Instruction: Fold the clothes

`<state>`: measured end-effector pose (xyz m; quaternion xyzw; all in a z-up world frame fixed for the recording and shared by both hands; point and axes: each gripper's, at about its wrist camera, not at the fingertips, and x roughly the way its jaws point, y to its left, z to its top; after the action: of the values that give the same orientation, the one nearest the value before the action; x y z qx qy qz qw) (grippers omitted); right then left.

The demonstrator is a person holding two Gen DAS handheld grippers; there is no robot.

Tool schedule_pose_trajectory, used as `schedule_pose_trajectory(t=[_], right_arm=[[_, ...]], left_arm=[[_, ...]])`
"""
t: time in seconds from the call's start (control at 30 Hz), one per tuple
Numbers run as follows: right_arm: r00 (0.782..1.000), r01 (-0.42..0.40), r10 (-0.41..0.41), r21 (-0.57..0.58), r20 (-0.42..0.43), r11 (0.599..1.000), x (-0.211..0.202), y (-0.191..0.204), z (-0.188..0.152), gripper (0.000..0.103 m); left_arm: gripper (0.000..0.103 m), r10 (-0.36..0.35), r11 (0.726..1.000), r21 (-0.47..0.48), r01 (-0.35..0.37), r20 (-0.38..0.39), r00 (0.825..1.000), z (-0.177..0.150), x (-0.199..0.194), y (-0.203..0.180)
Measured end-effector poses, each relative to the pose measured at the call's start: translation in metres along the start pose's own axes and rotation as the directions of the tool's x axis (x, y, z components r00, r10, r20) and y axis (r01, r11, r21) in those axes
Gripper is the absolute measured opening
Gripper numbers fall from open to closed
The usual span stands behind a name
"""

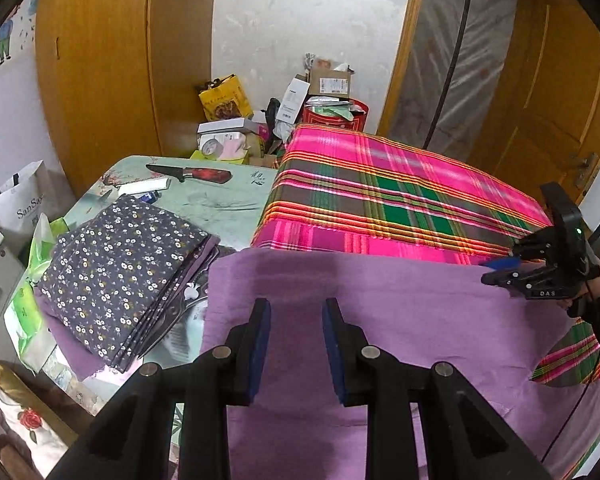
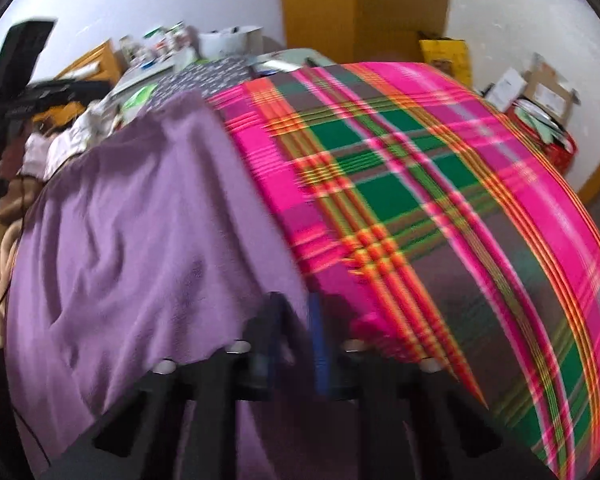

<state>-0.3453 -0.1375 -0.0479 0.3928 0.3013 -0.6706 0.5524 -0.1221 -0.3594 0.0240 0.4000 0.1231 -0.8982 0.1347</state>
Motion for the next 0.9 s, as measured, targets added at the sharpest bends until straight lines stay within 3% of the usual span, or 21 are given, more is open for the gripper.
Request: schedule_pose_trajectory(t=[0.1, 0.27, 0.43, 0.6, 0.9], right_arm=[[0.999, 0.040, -0.041, -0.048, -0.007, 0.998, 0.000, 0.009, 0.003, 0.007], [0.993, 0.105, -0.109, 0.075, 0.050, 0.992, -0.005, -0.019, 0.012, 0.007], [0.995, 0.092, -0.097, 0.115, 0.035, 0.989, 0.001, -0.026, 0.013, 0.010], [0.996, 0.058, -0.066, 0.127, 0.058, 0.990, -0.008, -0.025, 0.011, 0.026], [0.995, -0.001, -0.011, 0.122, 0.096, 0.992, -0.004, -0.016, 0.025, 0.029]], left_arm=[[0.027, 0.012, 1.000, -0.013, -0.012, -0.003, 1.000, 0.001, 0.001, 0.010], [0.027, 0.020, 0.998, -0.058, -0.019, 0.006, 1.000, 0.007, -0.001, 0.028], [0.027, 0.014, 0.996, -0.094, -0.014, -0.005, 1.000, 0.014, 0.008, 0.047], [0.027, -0.019, 0.991, -0.135, 0.013, -0.046, 0.999, 0.021, 0.033, 0.076], [0.029, -0.117, 0.979, -0.186, 0.088, -0.152, 0.982, 0.024, 0.094, 0.096]])
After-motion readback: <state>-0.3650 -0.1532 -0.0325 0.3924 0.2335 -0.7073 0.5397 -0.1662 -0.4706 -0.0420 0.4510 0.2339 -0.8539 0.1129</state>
